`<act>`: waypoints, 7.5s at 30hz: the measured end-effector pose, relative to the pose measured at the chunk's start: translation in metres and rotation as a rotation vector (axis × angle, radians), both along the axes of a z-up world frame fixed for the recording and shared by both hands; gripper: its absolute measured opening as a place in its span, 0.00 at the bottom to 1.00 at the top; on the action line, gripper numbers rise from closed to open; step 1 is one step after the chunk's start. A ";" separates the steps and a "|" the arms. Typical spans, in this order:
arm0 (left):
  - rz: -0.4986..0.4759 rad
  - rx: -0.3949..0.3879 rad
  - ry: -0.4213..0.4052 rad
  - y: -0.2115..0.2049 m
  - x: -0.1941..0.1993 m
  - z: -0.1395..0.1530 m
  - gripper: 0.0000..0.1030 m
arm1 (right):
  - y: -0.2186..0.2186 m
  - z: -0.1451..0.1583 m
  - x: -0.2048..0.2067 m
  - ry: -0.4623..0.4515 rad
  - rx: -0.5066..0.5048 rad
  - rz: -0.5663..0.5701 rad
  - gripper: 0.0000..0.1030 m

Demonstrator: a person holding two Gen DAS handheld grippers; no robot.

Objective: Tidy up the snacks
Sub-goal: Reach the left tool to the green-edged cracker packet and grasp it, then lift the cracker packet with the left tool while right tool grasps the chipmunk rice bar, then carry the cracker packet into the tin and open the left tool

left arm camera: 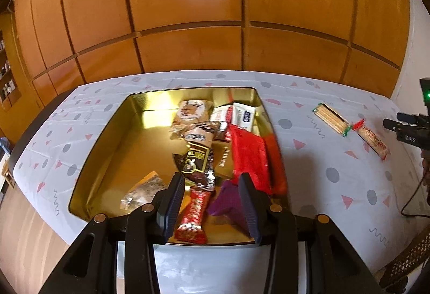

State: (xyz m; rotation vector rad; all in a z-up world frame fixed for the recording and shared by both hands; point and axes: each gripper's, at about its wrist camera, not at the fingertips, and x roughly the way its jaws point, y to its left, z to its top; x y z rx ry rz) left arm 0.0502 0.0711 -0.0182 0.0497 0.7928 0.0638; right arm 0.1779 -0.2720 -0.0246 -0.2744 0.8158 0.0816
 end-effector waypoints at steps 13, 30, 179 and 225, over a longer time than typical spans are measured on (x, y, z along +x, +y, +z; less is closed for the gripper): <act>-0.105 0.042 0.029 -0.047 0.016 -0.002 0.41 | -0.059 -0.015 0.027 0.145 0.207 -0.223 0.66; -0.172 0.060 0.071 -0.082 0.041 -0.006 0.41 | -0.073 -0.017 0.038 0.162 0.182 -0.177 0.84; -0.424 -0.130 0.108 -0.140 0.022 -0.073 0.46 | 0.030 -0.084 -0.034 0.213 0.149 -0.133 0.27; 0.236 -0.200 0.121 0.098 0.077 -0.038 0.47 | 0.031 -0.087 -0.043 0.159 0.150 -0.097 0.28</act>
